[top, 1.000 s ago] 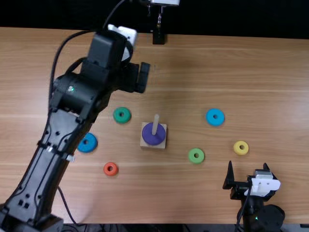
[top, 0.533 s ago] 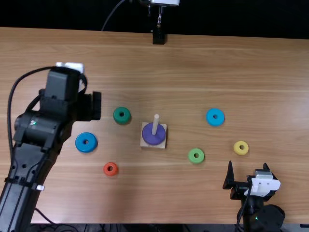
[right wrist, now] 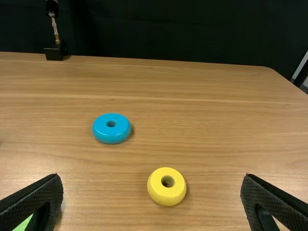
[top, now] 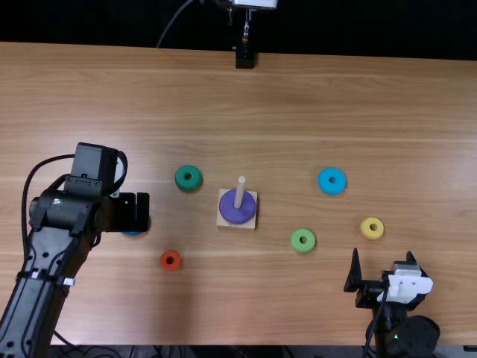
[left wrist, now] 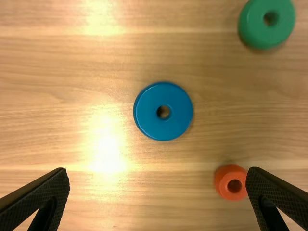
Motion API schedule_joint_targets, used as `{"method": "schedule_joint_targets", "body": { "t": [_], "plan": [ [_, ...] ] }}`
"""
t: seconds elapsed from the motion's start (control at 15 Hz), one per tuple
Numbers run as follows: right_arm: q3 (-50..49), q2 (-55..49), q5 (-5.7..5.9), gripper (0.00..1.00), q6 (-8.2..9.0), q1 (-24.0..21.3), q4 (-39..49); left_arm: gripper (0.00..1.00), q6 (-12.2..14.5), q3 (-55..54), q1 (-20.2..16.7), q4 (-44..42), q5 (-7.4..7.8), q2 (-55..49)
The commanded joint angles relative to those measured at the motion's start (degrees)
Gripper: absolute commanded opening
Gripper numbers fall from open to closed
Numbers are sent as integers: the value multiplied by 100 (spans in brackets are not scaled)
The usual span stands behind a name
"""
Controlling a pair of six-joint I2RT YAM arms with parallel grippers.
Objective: Build the Hanoi tower: stack the rings onto the peg from bottom to top in this color order: purple, dark blue, light blue, dark green, light green, yellow, orange.
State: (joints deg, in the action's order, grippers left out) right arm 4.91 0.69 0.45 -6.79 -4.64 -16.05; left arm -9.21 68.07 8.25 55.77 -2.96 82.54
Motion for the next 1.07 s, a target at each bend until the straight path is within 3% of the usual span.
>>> {"method": "schedule_joint_targets", "body": {
  "t": [0.0, 0.33, 0.67, 1.0],
  "plan": [
    [-403, -69, -3, 100, 4, -1, -405, 100, 46, -163, 19, 2, 64, 280],
    [-403, -69, -3, 100, 4, -1, -405, 100, 457, -154, 19, -82, 64, 1071],
    [-403, -69, -3, 100, 4, -1, -405, 100, 478, -180, 19, -694, 75, 1616],
    [-403, -69, -13, 100, 4, -1, -405, 100, 489, -180, 19, -757, 75, 2064]
  ]
}}
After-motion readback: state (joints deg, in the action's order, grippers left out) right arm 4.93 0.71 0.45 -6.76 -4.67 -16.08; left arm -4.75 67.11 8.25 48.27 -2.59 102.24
